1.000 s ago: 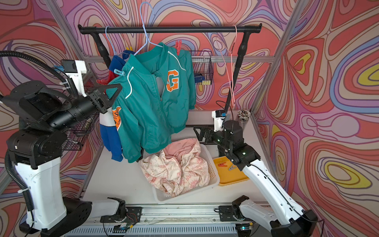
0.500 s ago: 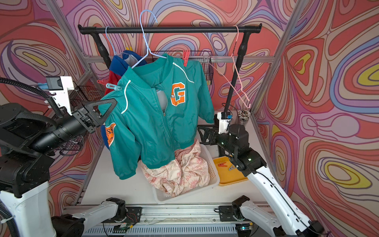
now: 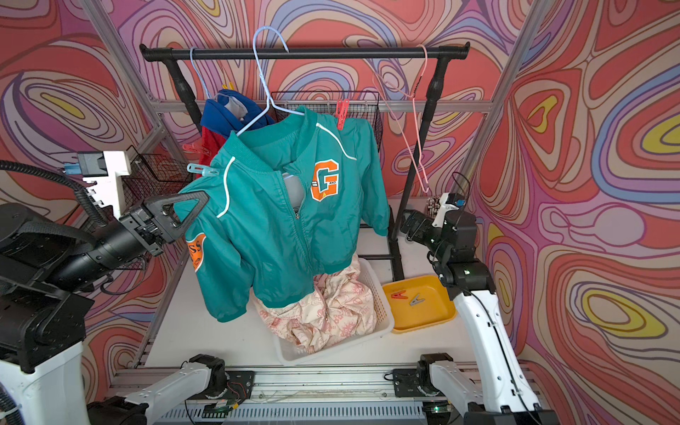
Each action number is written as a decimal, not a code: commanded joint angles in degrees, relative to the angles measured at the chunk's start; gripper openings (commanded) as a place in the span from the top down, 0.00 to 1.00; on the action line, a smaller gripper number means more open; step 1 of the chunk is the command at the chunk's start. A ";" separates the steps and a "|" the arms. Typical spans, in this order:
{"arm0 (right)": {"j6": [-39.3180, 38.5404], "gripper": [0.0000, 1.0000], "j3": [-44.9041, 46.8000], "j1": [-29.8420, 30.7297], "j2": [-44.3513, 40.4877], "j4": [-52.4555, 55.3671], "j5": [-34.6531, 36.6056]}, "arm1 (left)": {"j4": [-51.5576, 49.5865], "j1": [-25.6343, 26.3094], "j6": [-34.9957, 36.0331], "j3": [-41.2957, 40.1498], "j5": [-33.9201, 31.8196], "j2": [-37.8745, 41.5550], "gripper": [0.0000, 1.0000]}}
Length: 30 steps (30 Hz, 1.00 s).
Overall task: Remove the clothespins securing jackets to the hanger
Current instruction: Adjust the jacket in the basket.
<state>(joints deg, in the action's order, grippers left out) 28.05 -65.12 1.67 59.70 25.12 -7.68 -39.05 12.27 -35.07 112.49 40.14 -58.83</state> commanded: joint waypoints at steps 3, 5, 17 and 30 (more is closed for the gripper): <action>0.43 0.02 -3.62 -0.20 5.57 -6.09 -3.39 | 11.76 -0.14 -3.36 -1.57 3.38 2.56 1.00; 0.08 0.02 -4.54 -0.19 7.26 -7.28 -3.91 | 12.81 -0.15 -4.15 -2.32 4.21 2.99 1.00; -0.62 0.02 0.14 -0.13 6.67 -13.71 -18.21 | 19.38 -0.14 -9.38 -5.18 8.01 1.88 1.00; 3.15 0.02 11.66 -0.12 3.75 -26.94 -31.86 | 22.57 1.22 -9.34 -11.15 9.45 -0.48 1.00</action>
<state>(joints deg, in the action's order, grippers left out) 30.15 -53.98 1.56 64.49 3.11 -35.68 -24.99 12.67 -43.90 100.99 49.52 -59.27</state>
